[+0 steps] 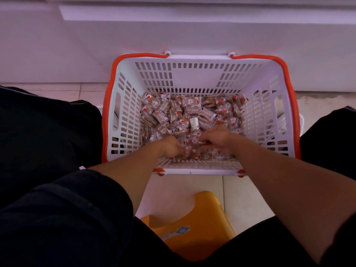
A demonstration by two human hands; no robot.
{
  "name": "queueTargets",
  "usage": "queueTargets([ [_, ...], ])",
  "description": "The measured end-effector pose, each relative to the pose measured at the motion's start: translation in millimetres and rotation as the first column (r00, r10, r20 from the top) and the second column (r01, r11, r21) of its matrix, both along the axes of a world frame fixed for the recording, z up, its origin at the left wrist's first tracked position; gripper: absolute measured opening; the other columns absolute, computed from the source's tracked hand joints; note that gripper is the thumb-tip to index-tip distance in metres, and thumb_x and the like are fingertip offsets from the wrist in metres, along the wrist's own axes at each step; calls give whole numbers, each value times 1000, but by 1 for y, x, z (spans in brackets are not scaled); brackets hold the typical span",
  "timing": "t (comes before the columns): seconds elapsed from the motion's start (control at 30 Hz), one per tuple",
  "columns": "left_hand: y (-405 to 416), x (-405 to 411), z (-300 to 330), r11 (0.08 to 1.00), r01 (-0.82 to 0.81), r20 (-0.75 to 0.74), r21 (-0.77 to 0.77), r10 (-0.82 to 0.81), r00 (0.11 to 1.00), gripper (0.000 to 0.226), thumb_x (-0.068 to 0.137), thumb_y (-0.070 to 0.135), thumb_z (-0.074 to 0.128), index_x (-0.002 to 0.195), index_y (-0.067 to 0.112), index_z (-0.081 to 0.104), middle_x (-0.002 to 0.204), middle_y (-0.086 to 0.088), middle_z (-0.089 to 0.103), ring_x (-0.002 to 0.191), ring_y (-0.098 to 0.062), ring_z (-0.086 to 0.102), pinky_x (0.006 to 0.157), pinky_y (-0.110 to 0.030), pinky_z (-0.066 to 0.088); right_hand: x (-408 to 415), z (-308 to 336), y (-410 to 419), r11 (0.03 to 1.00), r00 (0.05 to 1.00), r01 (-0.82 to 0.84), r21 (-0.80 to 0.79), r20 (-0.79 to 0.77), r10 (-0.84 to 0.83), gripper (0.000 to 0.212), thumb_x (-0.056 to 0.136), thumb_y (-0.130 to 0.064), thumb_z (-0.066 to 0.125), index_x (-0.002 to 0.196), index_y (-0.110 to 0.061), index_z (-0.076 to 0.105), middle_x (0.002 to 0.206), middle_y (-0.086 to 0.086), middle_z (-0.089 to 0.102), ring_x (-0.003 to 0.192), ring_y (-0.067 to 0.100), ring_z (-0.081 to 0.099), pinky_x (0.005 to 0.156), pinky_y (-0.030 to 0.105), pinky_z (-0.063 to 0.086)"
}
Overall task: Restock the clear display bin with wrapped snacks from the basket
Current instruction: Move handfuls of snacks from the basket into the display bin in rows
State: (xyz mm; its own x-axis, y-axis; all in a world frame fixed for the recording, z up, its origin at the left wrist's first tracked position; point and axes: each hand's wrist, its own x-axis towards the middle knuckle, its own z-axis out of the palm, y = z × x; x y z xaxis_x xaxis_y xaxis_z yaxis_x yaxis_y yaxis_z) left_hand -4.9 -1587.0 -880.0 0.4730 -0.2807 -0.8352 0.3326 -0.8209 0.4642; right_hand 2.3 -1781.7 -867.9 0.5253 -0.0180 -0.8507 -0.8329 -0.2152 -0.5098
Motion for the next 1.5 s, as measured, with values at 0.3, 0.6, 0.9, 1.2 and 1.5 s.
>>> queueTargets([
  [0.3,14,19,57,775,-615,-362,-145,537,762,19,94,10,65,112,4,62,99,-9,70,85,-20,67,73,-34,59,36,75,-16,991,993,-84,104,94,75,15,81,5,71,69,0,61,75,14,64,81,27,72,70,37,62],
  [0.6,21,115,289,860,-197,-166,-471,133,977,27,102,33,49,112,11,61,105,-17,74,92,-36,73,74,-42,62,92,291,-17,863,742,-505,11,517,427,16,69,-11,80,84,-7,75,83,14,67,70,16,59,62,17,53],
  [0.9,4,103,366,643,-277,-31,-714,366,930,49,89,54,51,115,13,62,76,-7,68,66,-22,72,40,-23,51,86,366,-12,912,615,-388,135,775,147,19,66,-15,78,81,-4,76,74,12,66,62,10,60,56,17,51],
  [1.2,8,116,377,539,-319,-226,-779,233,946,23,83,18,66,104,8,69,96,-15,69,90,-31,71,59,-34,59,89,370,-12,865,179,-142,-482,847,501,26,74,-21,84,97,-21,70,81,-4,70,63,1,58,63,16,48],
  [1.5,-6,119,371,356,-434,-310,-827,355,882,43,84,25,61,121,3,62,103,-15,72,90,-29,73,60,-33,59,85,372,-10,947,371,-265,181,926,-74,51,81,9,67,125,-15,61,116,6,66,83,19,65,78,27,57],
])
